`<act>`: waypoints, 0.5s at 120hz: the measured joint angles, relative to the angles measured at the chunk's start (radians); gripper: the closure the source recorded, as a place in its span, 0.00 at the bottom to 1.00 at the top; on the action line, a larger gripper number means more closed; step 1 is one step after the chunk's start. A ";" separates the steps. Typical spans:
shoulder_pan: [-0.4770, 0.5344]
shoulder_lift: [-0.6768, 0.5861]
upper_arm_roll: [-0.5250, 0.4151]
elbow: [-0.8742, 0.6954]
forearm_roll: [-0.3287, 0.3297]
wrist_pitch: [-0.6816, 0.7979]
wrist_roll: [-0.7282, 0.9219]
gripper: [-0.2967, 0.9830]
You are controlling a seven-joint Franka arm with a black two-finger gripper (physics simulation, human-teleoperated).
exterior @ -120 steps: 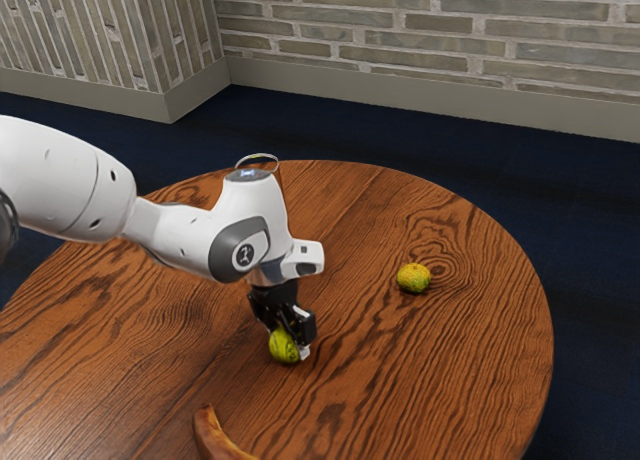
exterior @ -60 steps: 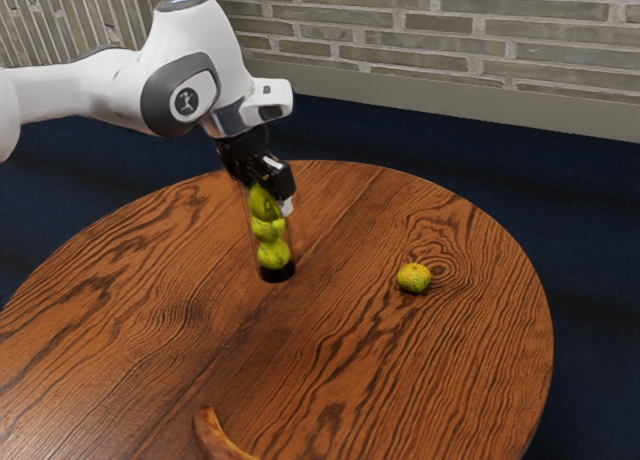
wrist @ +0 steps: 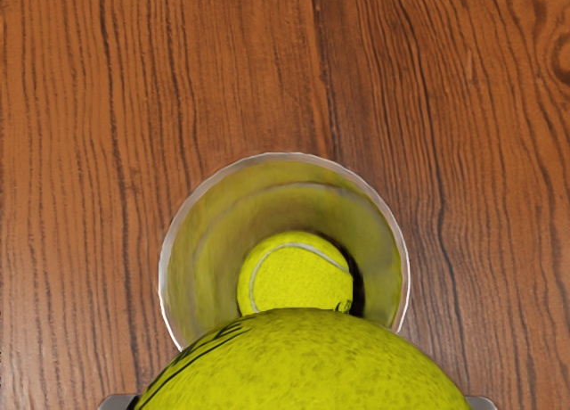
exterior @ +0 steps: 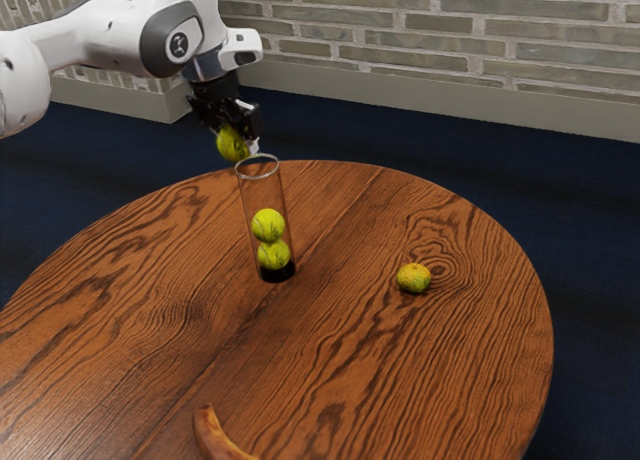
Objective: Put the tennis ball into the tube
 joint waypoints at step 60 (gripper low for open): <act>0.003 0.195 -0.001 0.199 0.006 -0.005 0.003 0.48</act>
